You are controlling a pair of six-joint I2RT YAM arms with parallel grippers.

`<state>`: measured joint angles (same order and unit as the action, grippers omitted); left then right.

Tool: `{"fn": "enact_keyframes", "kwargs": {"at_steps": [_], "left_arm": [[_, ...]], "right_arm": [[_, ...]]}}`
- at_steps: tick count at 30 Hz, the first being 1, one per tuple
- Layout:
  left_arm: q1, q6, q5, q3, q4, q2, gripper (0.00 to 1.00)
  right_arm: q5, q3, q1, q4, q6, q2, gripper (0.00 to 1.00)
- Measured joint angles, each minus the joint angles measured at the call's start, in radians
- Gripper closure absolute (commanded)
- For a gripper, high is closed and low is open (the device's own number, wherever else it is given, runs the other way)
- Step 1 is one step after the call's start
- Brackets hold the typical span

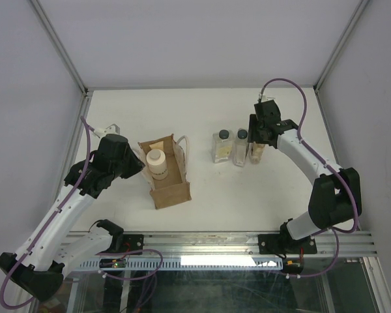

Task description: Take the personal care products out of the canvas bag

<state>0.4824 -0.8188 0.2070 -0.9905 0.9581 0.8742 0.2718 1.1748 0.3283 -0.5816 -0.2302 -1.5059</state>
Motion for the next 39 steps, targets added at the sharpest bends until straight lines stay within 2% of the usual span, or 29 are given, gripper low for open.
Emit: {"fn": "enact_keyframes", "kwargs": {"at_steps": [6, 13, 21, 28, 34, 39], "left_arm": [[0.0, 0.0, 0.0, 0.0, 0.0, 0.0, 1.0], [0.0, 0.0, 0.0, 0.0, 0.0, 0.001, 1.0], [0.0, 0.0, 0.0, 0.0, 0.0, 0.003, 1.0], [0.0, 0.0, -0.001, 0.0, -0.001, 0.003, 1.0], [0.0, 0.0, -0.006, 0.0, -0.001, 0.003, 1.0], [0.0, 0.0, -0.007, 0.0, -0.001, 0.003, 1.0]], "right_arm": [[0.01, -0.007, -0.004, 0.012, -0.014, 0.001, 0.43], [0.034, -0.004, -0.008, -0.008, -0.017, 0.022, 0.22], [0.061, 0.1, -0.009, -0.065, -0.019, 0.043, 0.2], [0.072, 0.278, 0.032, -0.111, 0.012, 0.044, 0.2], [-0.084, 0.373, 0.209, -0.069, 0.122, 0.051, 0.21], [-0.203, 0.453, 0.408, -0.057, 0.116, 0.031, 0.23]]}}
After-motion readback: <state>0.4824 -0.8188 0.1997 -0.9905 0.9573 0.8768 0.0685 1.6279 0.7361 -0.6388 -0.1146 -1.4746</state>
